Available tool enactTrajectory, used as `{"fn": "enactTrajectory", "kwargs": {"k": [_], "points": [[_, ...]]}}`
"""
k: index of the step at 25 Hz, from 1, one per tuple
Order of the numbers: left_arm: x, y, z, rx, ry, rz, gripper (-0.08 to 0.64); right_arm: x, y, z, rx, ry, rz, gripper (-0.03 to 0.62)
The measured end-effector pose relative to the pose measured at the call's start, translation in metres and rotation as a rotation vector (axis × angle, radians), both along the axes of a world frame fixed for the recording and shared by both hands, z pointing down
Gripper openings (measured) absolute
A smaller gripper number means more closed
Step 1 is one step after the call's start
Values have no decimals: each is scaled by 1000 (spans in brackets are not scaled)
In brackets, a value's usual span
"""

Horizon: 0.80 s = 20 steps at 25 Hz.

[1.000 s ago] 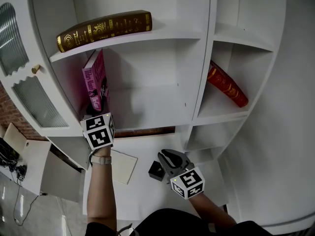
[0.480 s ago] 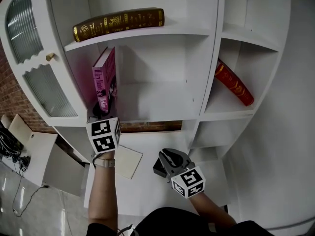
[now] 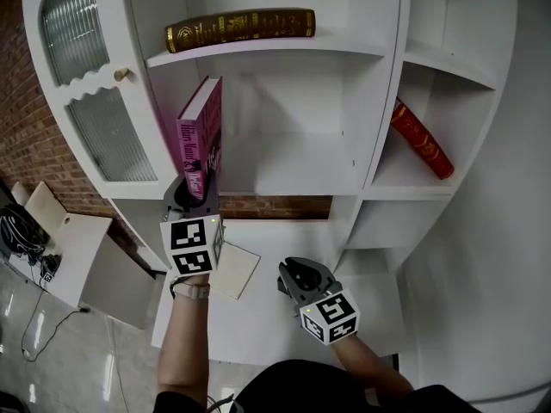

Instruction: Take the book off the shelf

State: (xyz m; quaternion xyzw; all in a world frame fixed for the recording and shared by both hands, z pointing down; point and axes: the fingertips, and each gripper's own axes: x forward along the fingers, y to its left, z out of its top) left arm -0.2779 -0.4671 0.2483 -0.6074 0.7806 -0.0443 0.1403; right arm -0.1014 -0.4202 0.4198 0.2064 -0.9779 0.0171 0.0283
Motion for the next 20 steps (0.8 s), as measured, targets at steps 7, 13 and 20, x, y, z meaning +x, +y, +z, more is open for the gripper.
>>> {"fn": "enactTrajectory", "kwargs": {"k": [7,13,20], "points": [[13,35,2,16,-12,26,138,-6,27,-2,1,-2,-20,55],[14,68,4,39,-14,40,138,-11,57,2,-9,3,-31,55],[15,111,12,21,9,39,138,-17,97,3,-9,18,-60,55]]}}
